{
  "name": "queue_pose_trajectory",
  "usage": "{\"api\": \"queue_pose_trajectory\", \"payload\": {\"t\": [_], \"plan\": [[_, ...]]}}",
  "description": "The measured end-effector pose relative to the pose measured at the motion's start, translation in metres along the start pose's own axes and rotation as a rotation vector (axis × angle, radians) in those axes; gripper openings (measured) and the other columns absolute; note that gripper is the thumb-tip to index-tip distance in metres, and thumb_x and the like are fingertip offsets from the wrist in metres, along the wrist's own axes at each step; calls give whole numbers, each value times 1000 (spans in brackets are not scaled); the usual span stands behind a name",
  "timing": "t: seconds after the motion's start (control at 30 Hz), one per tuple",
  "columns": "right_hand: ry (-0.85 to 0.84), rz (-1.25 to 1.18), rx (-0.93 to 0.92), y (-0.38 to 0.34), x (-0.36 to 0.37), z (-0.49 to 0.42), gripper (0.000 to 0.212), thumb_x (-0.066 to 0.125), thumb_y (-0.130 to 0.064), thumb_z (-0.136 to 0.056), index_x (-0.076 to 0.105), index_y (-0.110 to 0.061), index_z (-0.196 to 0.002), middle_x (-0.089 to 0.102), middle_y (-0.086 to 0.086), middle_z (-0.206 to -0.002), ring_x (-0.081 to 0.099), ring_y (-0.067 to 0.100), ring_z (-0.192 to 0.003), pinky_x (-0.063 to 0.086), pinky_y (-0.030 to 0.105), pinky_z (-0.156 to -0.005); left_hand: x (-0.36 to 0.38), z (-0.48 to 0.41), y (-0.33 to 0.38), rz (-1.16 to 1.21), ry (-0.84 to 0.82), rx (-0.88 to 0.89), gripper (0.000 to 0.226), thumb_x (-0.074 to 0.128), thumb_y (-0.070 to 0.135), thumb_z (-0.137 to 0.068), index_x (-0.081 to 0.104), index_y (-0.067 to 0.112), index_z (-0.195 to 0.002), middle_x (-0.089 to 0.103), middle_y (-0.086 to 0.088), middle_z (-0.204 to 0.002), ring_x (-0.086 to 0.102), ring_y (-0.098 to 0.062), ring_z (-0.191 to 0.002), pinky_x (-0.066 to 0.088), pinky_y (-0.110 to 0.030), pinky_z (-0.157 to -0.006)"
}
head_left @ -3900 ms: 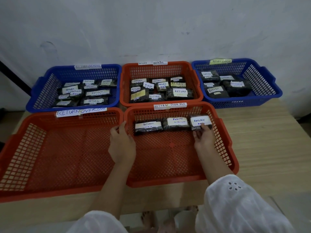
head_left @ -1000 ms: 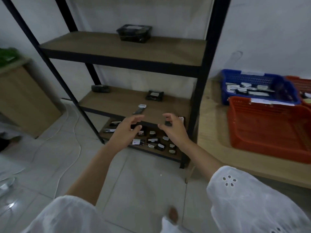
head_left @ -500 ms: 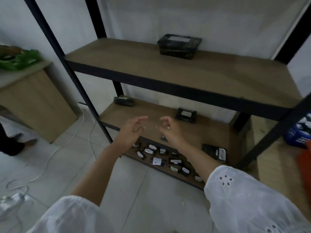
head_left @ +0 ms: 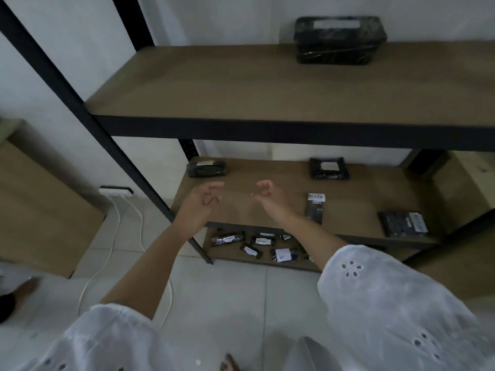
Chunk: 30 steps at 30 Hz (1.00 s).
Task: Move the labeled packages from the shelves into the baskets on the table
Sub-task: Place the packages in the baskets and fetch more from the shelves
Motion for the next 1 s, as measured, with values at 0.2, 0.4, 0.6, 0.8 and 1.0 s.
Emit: {"api": "queue_pose_trajectory", "payload": {"t": [0.2, 0.4, 0.6, 0.8, 1.0], "plan": [[-12, 11, 99, 24, 53, -78, 38, 46, -44, -96, 52, -15, -120, 57, 4, -121, 52, 17, -105, 40, 30, -86, -20, -54, -74, 43, 49, -52, 28, 48, 2, -94, 60, 11, -118, 56, 2, -92, 50, -2, -86, 34, 4, -65], [-14, 28, 189, 51, 106, -190, 46, 32, -51, -99, 42, -15, -127, 44, -6, -87, 48, 17, -94, 32, 26, -65, -21, -117, -139, 46, 154, 9, 27, 49, -1, -92, 63, 11, -113, 60, 1, -91, 55, -6, -86, 35, 0, -70], [139, 97, 227, 71, 136, -274, 79, 33, -66, -90, 37, -8, -143, 38, 15, -147, 40, 33, -130, 36, 45, -107, -14, -149, -189, 88, 177, 28, 30, 46, -9, -90, 61, 3, -113, 58, -5, -96, 53, 12, -77, 35, 3, -71], [205, 115, 199, 78, 157, -324, 77, 43, -70, -82, 55, -8, -125, 52, 15, -132, 41, 35, -128, 27, 45, -110, -22, -160, -213, 90, 190, -6, 31, 47, -6, -90, 62, 10, -113, 53, 0, -100, 51, 6, -82, 35, 4, -73], [167, 33, 57, 70, 164, -305, 57, 69, -47, -80, 51, -8, -119, 60, 7, -117, 57, 23, -102, 41, 28, -82, -28, -166, -231, 93, 238, -101, 28, 49, 0, -91, 59, 20, -107, 54, 0, -105, 53, -6, -87, 35, 1, -65]]}}
Point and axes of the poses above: each hand's wrist, its own z-axis away from the middle knuckle, its own x-axis out of the palm, y = z × x, the point moved 10 cm from there along -z, towards the middle knuckle
